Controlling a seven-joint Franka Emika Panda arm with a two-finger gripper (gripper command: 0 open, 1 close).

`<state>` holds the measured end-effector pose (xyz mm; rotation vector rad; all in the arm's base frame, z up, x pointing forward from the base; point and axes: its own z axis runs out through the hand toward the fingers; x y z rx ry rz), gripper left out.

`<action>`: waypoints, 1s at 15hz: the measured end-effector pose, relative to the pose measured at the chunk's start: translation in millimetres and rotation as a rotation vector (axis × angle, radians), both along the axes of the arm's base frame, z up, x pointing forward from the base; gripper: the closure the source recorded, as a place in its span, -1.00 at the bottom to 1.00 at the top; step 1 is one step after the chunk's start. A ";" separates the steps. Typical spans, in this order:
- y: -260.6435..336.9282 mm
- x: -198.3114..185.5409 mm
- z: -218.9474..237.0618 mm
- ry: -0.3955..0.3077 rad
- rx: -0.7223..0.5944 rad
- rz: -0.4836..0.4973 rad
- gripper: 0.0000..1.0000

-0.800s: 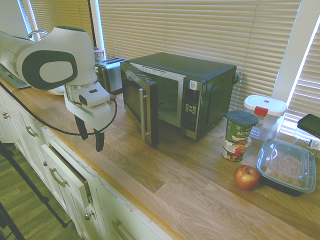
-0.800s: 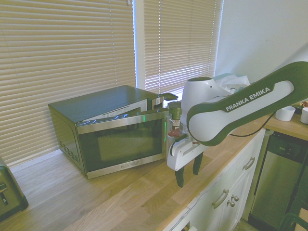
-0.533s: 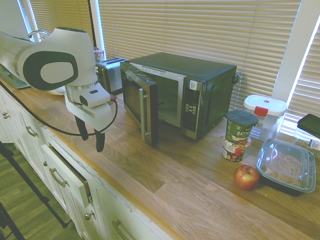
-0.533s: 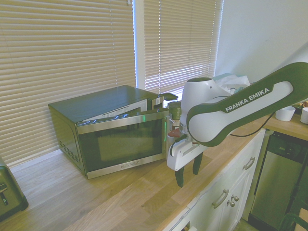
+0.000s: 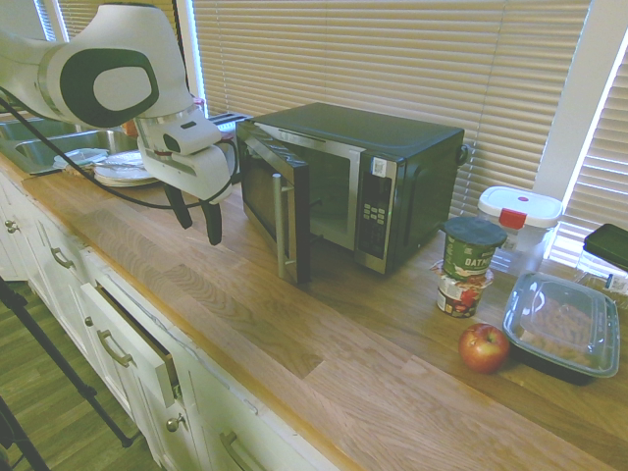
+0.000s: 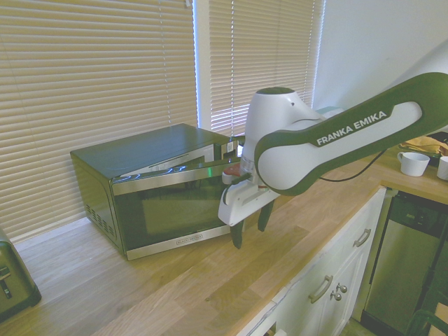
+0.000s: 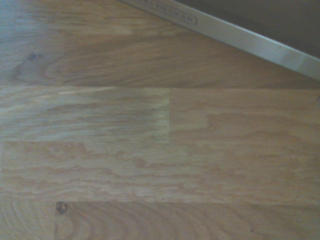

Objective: Close the microwave

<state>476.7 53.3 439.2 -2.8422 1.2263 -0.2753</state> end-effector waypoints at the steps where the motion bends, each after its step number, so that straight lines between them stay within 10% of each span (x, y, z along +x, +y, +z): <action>1: 2.6 9.4 6.2 -0.011 -0.010 -0.004 -1.00; 15: -38.4 164.7 55.5 -0.107 0.045 -0.127 -1.00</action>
